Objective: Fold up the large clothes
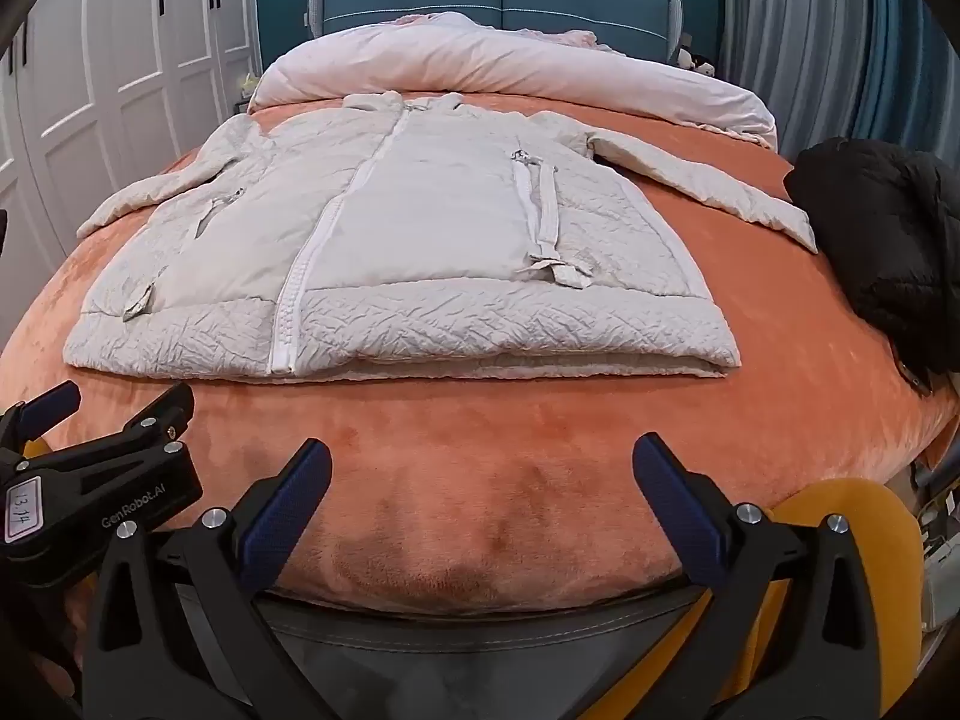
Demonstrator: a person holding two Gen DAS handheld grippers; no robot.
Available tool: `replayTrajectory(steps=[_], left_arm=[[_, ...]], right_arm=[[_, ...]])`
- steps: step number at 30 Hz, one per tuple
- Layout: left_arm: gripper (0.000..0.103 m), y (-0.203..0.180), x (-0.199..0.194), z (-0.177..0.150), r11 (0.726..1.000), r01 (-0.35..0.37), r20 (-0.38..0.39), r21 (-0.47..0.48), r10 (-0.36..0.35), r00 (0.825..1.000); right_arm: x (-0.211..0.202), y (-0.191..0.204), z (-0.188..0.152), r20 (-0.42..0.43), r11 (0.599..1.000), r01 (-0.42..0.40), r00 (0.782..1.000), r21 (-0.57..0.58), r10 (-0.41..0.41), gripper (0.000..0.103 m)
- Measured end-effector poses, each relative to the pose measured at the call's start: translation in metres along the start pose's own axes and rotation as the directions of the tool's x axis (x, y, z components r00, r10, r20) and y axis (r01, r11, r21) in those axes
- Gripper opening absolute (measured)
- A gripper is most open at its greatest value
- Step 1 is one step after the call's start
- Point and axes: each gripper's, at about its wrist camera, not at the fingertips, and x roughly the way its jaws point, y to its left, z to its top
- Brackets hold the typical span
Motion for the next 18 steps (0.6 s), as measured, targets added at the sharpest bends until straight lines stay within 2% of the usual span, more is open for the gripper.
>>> replayTrajectory(steps=[18], left_arm=[[0.096,0.0006,0.0043,-0.0037,1.0,0.008,0.0,-0.001,-0.008,1.0]], right_arm=[[0.0031,0.0043,-0.006,-0.008,1.0,-0.006,1.0,-0.014,0.006,0.098]])
